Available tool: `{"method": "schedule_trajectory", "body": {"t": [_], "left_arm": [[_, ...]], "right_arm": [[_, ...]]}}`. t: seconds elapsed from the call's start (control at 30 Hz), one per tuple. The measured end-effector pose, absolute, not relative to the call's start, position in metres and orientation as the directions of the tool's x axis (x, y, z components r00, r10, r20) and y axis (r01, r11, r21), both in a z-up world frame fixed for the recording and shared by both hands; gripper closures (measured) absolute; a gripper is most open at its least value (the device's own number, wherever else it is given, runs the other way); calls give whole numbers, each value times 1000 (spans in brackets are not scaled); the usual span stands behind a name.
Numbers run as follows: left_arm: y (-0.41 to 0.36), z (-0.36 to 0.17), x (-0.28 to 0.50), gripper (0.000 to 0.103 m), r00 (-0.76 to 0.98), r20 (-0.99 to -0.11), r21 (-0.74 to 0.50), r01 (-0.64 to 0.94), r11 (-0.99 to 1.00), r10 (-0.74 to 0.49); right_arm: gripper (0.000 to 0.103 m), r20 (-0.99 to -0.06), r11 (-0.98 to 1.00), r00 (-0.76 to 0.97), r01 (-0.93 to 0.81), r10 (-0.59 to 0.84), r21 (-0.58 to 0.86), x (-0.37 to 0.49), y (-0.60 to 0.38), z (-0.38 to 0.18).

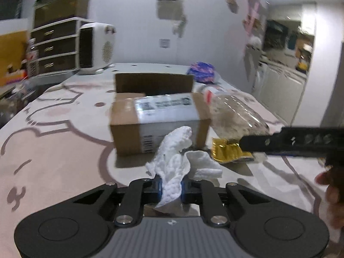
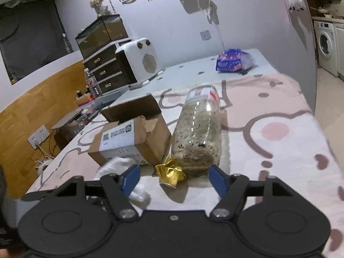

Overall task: Collect trash
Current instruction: 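Grasp the white tissue with the left tool while the right tool grasps the gold wrapper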

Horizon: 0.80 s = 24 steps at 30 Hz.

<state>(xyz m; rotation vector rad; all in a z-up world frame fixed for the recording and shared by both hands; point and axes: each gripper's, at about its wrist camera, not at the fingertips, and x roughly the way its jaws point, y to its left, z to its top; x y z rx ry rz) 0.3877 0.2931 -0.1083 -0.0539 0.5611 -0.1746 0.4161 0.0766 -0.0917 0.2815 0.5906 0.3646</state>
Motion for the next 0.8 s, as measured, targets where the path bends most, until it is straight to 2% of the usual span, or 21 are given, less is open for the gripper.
{"method": "schedule_trajectory", "body": {"t": [0.17,0.3,0.33,0.4,0.8], "left_arm": [[297,-105,385,87,842,-509,-128,130,983,-177],[293,-104,384,87,842,-508,-121,138,983,-181],[294,-105,382,87,842,-508,-121,139,983,-181],[294,-105,381,87,841,-509,-123,138,983,-182],[297,-109,383,88,831,-523,-151,130,980,-191]], "right_arm": [[47,-520,888,752,-187,405,421,433,79,-108],[50,-513,911,774,-201,373,359,433,91,-109],[53,-513,915,774,-209,371,346,433,94,-110],[71,-516,923,777,-218,361,317,431,99,-111],[73,-510,910,763,-258,398,325,392,90,-110]]}}
